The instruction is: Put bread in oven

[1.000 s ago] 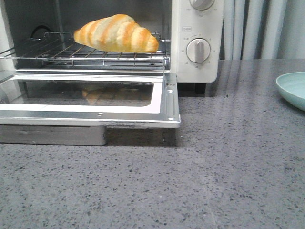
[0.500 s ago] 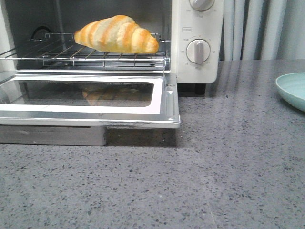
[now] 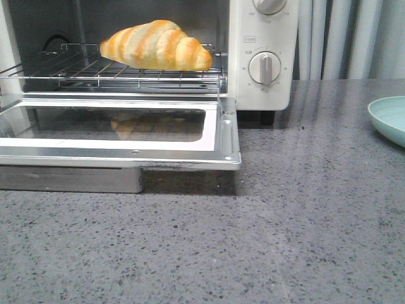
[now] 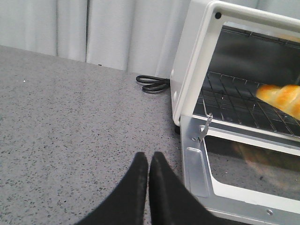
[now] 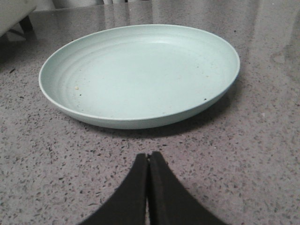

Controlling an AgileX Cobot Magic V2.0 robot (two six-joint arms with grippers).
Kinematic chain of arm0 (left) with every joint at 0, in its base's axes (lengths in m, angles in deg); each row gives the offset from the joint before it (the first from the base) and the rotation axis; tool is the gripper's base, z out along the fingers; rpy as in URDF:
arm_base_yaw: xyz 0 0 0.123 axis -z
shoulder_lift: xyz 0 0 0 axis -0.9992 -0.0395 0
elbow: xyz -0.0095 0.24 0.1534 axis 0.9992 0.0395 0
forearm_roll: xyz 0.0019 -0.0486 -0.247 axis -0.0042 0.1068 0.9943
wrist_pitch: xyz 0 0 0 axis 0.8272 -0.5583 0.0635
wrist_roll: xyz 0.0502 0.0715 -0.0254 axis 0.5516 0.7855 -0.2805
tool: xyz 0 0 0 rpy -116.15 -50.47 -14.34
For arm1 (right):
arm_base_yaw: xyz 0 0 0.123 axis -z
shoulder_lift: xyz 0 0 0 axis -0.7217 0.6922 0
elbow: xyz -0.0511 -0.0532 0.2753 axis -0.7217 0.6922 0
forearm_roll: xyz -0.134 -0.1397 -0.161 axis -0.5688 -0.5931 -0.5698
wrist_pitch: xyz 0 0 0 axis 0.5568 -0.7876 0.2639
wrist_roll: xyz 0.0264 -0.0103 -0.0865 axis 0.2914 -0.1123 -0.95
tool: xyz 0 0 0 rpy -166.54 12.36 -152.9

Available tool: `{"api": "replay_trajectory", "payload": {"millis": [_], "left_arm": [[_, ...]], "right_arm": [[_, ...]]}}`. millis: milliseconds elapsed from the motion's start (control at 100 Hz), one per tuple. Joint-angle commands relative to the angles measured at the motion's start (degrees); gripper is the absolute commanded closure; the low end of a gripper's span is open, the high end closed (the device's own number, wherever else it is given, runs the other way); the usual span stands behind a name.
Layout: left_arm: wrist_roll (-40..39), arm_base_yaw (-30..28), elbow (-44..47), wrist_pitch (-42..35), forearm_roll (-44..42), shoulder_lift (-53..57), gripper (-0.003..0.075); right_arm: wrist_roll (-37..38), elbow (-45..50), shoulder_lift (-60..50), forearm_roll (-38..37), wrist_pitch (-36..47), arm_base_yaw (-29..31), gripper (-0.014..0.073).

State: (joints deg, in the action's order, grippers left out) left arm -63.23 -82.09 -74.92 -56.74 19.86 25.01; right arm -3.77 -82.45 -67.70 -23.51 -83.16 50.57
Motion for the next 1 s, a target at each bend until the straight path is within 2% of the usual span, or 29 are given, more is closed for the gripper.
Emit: {"api": "replay_trajectory", "payload": {"millis": [0,240,420,990], "left_arm": [[-0.1,-0.1,-1.6,-4.4,0.0,1.1,0.0741],[-0.1,-0.1,-1.6,-4.4,0.0,1.1,0.0741],[-0.1,-0.1,-1.6,-4.4,0.0,1.1,0.0741],[-0.1,-0.1,-1.6,-4.4,0.0,1.1,0.0741]], "right_arm": [[-0.8,0.6,-1.3,-3.6,1.6,-0.4,0.0644],[-0.9,0.6,-1.3,-3.7,1.6,-0.4,0.0644],[-3.8,0.6,-1.3,-3.7,1.6,-0.4,0.0644],[-3.8,0.6,-1.3,-3.7,1.6,-0.4,0.0644]]}}
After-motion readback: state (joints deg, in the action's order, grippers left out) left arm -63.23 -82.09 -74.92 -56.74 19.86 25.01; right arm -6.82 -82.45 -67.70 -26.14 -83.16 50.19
